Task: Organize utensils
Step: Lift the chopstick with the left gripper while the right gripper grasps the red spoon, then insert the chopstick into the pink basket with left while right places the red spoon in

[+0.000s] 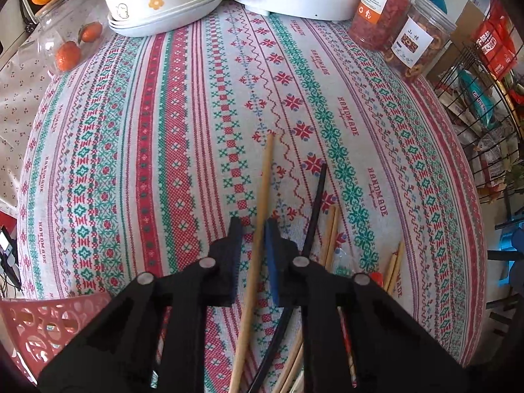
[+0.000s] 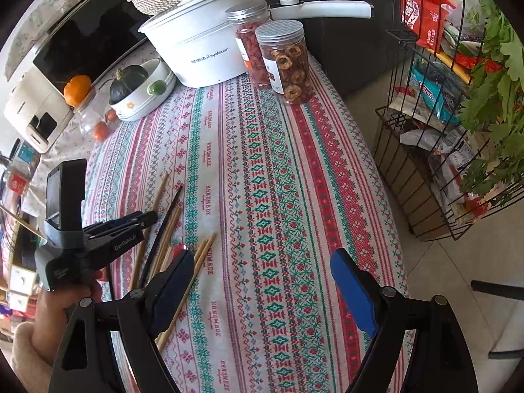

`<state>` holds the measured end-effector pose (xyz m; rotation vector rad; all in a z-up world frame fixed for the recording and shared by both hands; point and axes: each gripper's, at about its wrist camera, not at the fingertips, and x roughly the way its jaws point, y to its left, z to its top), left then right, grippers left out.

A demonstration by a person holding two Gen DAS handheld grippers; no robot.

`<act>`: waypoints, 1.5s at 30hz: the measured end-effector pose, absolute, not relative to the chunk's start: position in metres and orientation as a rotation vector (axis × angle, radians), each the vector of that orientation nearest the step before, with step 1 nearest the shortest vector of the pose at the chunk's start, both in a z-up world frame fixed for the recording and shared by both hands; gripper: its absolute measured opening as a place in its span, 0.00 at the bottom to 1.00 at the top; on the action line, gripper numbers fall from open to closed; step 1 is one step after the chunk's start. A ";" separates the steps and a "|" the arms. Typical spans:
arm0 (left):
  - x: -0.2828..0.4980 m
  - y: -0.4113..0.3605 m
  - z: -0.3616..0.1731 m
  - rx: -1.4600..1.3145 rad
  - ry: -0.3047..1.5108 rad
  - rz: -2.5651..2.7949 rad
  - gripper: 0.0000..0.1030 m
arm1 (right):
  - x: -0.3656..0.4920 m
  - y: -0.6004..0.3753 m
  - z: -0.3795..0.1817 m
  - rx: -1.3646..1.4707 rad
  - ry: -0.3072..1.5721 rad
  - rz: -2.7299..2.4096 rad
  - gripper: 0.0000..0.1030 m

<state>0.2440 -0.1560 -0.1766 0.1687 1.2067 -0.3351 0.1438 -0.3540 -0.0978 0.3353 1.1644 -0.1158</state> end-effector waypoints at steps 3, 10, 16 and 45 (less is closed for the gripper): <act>0.241 -0.156 -0.174 0.187 1.204 -0.343 0.07 | 0.146 -0.351 -0.103 0.340 1.180 -0.112 0.84; 0.203 -0.138 -0.134 0.188 1.109 -0.417 0.07 | 0.150 -0.337 -0.113 0.318 1.207 -0.101 0.84; 0.162 -0.109 -0.091 0.177 1.015 -0.490 0.07 | 0.156 -0.324 -0.126 0.342 1.231 -0.029 0.84; 0.114 -0.018 -0.053 0.007 0.853 -0.546 0.08 | 0.195 -0.275 -0.183 0.355 1.171 0.345 0.05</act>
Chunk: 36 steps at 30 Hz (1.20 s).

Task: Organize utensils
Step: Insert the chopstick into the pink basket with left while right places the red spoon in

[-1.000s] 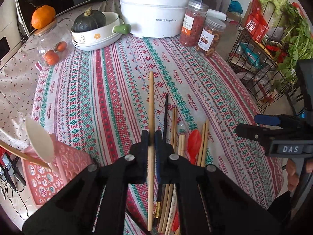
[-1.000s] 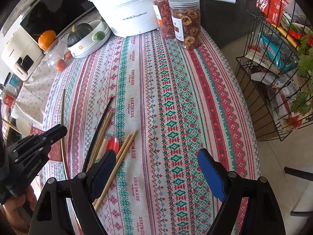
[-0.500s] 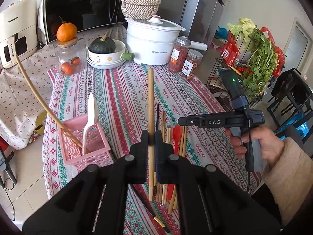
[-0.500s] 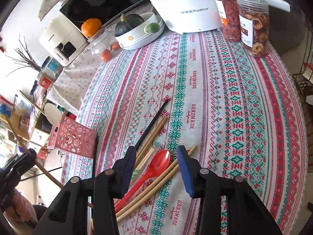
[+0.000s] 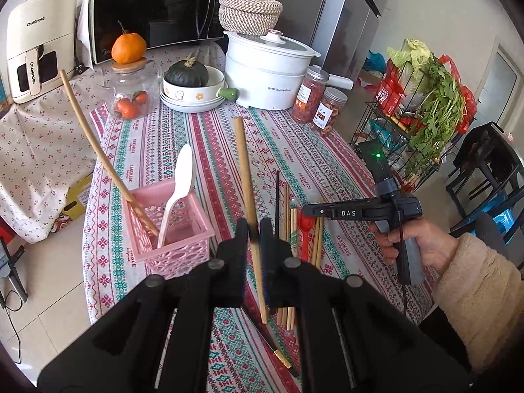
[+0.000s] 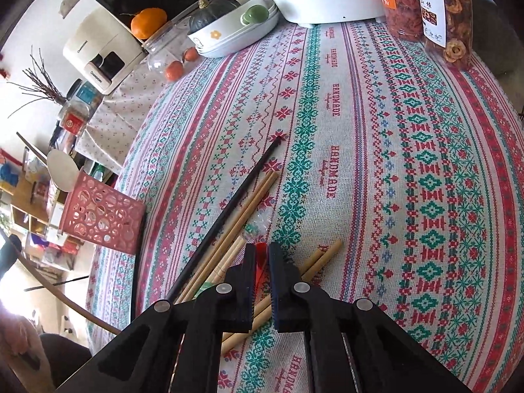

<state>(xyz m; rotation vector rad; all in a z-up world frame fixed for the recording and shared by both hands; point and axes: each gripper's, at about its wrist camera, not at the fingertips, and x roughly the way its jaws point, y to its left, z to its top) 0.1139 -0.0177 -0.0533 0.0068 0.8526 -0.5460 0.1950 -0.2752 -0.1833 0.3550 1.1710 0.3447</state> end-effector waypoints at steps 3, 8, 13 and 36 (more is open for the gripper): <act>0.111 -0.015 -0.051 0.005 0.842 -0.539 0.08 | 0.188 -0.274 -0.175 0.350 1.140 0.343 0.05; 0.103 -0.006 -0.037 -0.006 0.794 -0.534 0.07 | 0.164 -0.268 -0.138 0.276 1.037 0.315 0.04; 0.092 0.006 -0.014 -0.037 0.719 -0.545 0.07 | 0.133 -0.251 -0.084 0.189 0.883 0.323 0.03; 0.103 0.065 0.033 -0.130 0.471 -0.340 0.07 | 0.090 -0.190 0.051 0.120 0.360 0.208 0.03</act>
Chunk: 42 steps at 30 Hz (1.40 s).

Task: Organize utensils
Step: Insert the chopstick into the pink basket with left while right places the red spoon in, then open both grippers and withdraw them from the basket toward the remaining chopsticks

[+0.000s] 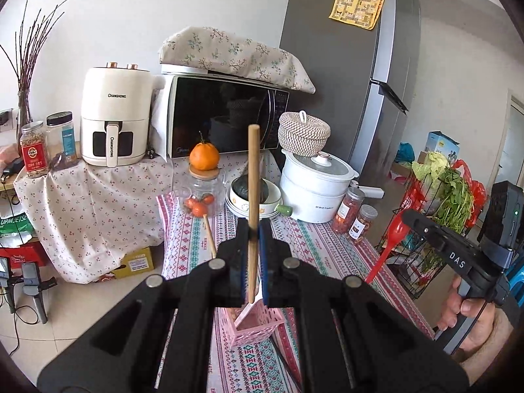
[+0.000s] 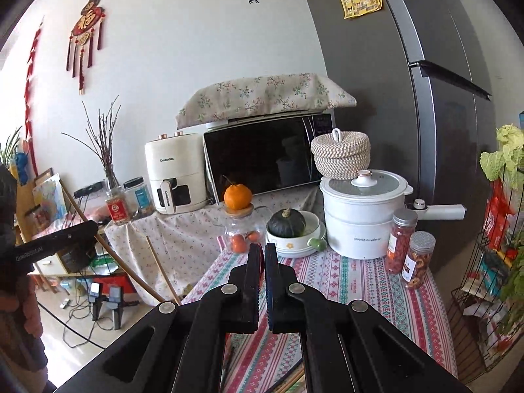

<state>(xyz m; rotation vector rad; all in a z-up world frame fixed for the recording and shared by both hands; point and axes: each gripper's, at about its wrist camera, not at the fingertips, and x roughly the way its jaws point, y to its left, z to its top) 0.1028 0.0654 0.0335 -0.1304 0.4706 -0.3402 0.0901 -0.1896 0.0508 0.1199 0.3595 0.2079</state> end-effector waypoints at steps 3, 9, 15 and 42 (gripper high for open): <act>0.115 0.062 0.021 -0.128 0.527 -0.330 0.07 | 0.094 -0.183 0.054 0.143 0.327 0.204 0.03; 0.135 0.059 -0.005 -0.145 0.659 -0.318 0.07 | 0.108 -0.163 0.048 0.154 0.307 0.215 0.03; 0.147 0.056 -0.022 -0.137 0.738 -0.310 0.07 | 0.116 -0.143 0.034 0.129 0.294 0.211 0.03; 0.130 0.053 -0.009 -0.166 0.698 -0.346 0.65 | 0.132 -0.170 0.002 0.237 0.499 0.228 0.53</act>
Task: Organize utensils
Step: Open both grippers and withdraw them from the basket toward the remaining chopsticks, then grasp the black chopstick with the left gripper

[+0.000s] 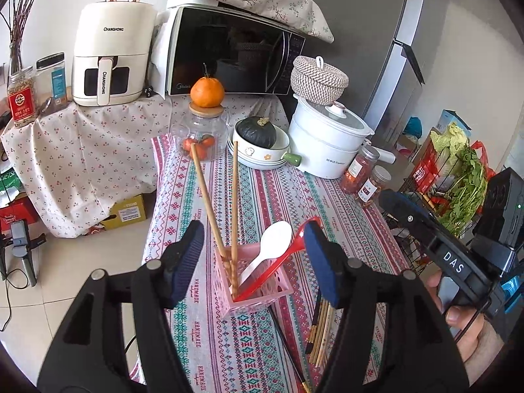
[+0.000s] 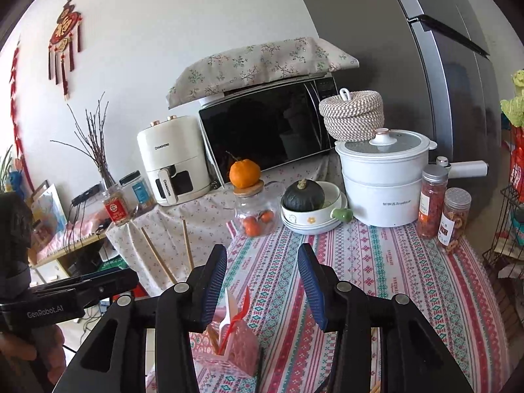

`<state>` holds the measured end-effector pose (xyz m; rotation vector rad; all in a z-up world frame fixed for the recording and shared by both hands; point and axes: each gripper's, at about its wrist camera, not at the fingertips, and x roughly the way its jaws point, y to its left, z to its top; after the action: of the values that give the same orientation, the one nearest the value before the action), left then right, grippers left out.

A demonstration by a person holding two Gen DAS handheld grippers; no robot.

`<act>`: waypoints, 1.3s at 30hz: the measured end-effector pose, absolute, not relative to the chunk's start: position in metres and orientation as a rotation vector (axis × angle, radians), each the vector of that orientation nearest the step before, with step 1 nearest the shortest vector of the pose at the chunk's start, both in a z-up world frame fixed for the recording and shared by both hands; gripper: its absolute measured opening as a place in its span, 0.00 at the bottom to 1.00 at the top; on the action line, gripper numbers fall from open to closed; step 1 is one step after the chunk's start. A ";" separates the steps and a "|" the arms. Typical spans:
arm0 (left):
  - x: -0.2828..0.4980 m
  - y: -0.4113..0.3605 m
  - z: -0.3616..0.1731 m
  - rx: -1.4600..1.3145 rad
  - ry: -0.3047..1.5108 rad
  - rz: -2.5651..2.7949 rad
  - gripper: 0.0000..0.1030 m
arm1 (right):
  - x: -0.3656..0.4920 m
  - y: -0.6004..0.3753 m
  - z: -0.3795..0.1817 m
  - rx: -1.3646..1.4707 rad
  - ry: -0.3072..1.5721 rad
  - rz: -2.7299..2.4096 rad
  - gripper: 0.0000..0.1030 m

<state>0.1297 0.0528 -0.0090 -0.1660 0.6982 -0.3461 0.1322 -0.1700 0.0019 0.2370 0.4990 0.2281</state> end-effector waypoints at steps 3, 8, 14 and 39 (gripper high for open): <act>0.125 0.045 -0.009 -0.155 0.711 -0.365 0.74 | 0.132 -0.183 0.005 0.232 0.545 0.212 0.68; 0.119 0.028 -0.010 -0.135 0.738 -0.395 0.85 | 0.127 -0.202 0.004 0.187 0.615 0.145 0.81; 0.114 0.003 -0.019 -0.106 0.797 -0.420 0.95 | 0.122 -0.227 -0.005 0.120 0.716 0.055 0.95; 0.167 -0.139 -0.099 0.039 1.131 -0.419 0.84 | 0.146 -0.353 -0.076 0.200 1.109 -0.194 1.00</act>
<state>0.1671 -0.1389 -0.0990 0.0387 1.1313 -0.4191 0.1460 -0.3529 -0.0760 0.1996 1.1093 -0.1938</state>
